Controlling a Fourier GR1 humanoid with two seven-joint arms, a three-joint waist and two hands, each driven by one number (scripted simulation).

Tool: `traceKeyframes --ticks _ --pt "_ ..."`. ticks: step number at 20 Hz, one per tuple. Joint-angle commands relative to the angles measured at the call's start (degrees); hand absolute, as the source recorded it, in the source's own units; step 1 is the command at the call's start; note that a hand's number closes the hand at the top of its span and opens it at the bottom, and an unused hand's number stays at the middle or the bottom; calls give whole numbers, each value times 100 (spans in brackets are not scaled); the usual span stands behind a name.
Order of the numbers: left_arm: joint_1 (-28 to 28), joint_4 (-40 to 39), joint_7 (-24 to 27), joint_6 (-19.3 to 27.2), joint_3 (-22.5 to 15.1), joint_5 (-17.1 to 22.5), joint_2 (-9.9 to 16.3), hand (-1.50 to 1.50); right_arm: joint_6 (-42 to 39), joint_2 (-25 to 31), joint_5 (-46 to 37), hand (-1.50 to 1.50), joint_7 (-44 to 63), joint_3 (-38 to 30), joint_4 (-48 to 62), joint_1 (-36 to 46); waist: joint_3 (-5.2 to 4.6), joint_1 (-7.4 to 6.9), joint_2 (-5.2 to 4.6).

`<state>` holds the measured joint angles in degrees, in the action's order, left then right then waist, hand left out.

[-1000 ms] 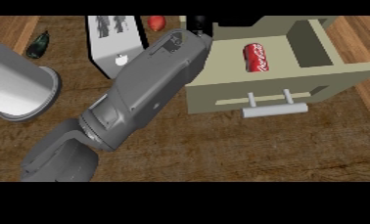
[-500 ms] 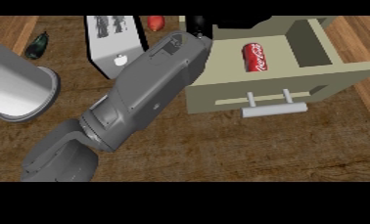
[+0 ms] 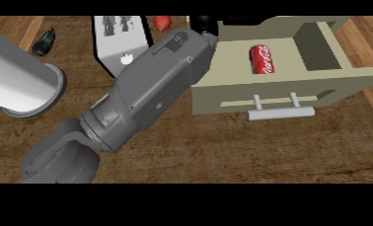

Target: Pick up the can, place it into the drawer and close the drawer

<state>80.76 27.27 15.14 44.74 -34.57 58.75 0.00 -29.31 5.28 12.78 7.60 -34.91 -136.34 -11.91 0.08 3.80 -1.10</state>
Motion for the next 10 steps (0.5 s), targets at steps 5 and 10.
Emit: traceKeyframes --ticks 5,10 --pt "295 66 42 332 -139 143 0 -150 56 117 -2059 -150 -314 981 21 776 2 -168 17" --pt "181 169 -28 126 77 177 0 -150 362 94 -3669 -150 -418 1901 329 1176 -7 -397 54"
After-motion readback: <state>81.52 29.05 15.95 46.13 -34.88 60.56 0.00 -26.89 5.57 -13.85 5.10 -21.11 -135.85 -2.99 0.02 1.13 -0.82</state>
